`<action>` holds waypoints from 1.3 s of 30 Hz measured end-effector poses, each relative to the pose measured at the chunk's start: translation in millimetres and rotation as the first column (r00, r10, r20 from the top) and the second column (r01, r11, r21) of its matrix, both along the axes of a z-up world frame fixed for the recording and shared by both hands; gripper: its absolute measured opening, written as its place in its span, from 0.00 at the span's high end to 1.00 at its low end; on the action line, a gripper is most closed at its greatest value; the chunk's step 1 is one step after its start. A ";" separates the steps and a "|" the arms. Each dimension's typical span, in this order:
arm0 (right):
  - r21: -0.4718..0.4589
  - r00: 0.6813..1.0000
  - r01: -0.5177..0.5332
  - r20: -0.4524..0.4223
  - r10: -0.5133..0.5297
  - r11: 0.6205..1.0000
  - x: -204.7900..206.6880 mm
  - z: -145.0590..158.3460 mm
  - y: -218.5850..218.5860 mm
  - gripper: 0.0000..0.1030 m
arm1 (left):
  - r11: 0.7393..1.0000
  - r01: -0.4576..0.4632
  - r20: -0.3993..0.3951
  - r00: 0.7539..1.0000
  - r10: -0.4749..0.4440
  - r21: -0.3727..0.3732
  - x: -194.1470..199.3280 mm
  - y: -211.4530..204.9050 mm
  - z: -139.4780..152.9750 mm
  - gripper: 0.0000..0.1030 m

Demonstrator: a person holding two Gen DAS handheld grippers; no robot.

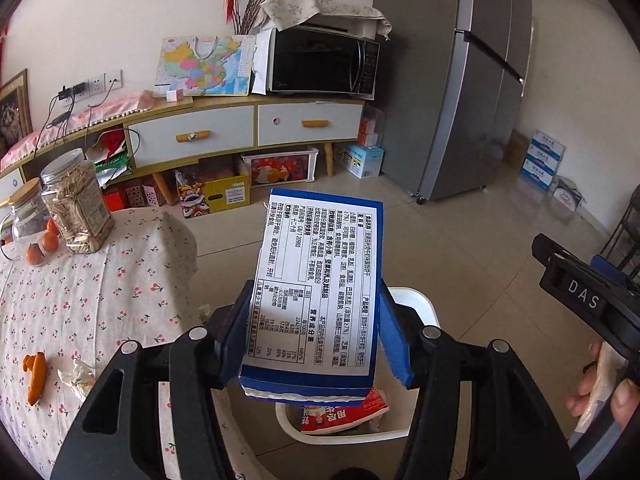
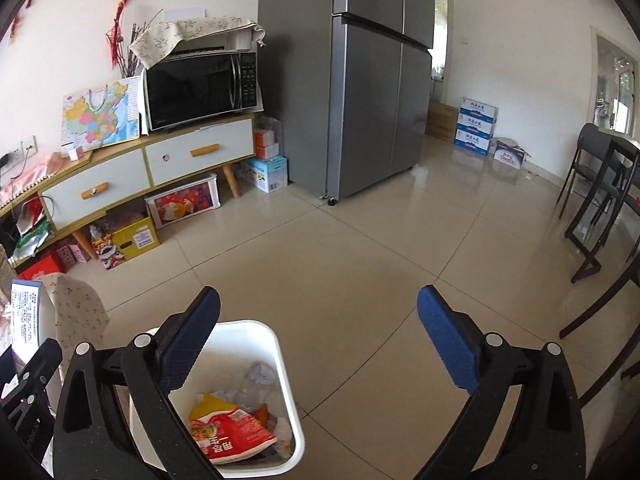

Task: Collect trash
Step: 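Lower the blue-and-white box into the white bin and open the left gripper, then move both grippers back over the table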

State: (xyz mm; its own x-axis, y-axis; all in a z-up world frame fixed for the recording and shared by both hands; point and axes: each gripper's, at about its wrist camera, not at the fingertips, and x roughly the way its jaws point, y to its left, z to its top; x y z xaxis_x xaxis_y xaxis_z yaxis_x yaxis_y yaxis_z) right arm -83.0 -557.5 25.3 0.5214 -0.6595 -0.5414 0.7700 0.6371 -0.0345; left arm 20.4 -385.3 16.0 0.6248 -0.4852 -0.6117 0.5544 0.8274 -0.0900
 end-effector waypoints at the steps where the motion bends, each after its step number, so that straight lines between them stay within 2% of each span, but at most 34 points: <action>1: -0.005 1.000 0.016 0.000 -0.016 1.000 -3.4 0.5 -4.7 0.08 | 1.000 0.007 -0.001 1.000 -0.007 0.002 0.1 -5.9 -0.3 0.45; 10: 0.027 0.993 0.120 0.010 -0.120 0.992 -27.7 -0.3 -38.6 0.07 | 0.998 0.061 -0.027 0.998 -0.061 0.009 -1.9 -48.6 -6.1 0.45; 17: 0.021 0.989 0.150 0.006 -0.150 0.988 -30.5 -1.9 -38.0 0.07 | 0.995 0.100 -0.057 0.994 -0.098 0.030 -3.1 -76.6 -9.9 0.44; 20: 0.014 0.986 0.168 0.009 -0.168 0.986 -31.7 -1.4 -37.6 0.07 | 0.995 0.093 -0.090 0.992 -0.090 0.027 -0.3 -77.6 -11.4 0.36; 22: 0.005 0.984 0.178 0.007 -0.178 0.984 -30.5 -0.9 -35.5 0.07 | 0.997 0.080 -0.090 0.993 -0.078 0.022 -0.4 -73.4 -10.5 0.32; 25: -0.005 0.985 0.170 0.003 -0.170 0.985 -25.9 -0.4 -28.0 0.07 | 0.998 0.055 -0.088 0.995 -0.054 0.015 0.4 -62.9 -8.1 0.22; 33: -0.071 0.995 0.090 0.040 -0.088 0.993 -6.3 6.0 18.9 0.07 | 0.999 -0.048 -0.040 0.998 0.048 0.010 3.0 -14.7 3.4 0.20; 36: -0.080 0.997 0.049 0.070 -0.043 0.996 -0.1 10.2 38.6 0.07 | 0.995 -0.104 -0.021 0.994 0.104 0.000 6.7 10.5 8.9 0.15; 39: -0.082 0.997 0.005 0.075 0.001 0.997 9.2 11.6 56.4 0.07 | 0.988 -0.152 -0.011 0.988 0.152 -0.004 11.0 34.8 12.4 0.15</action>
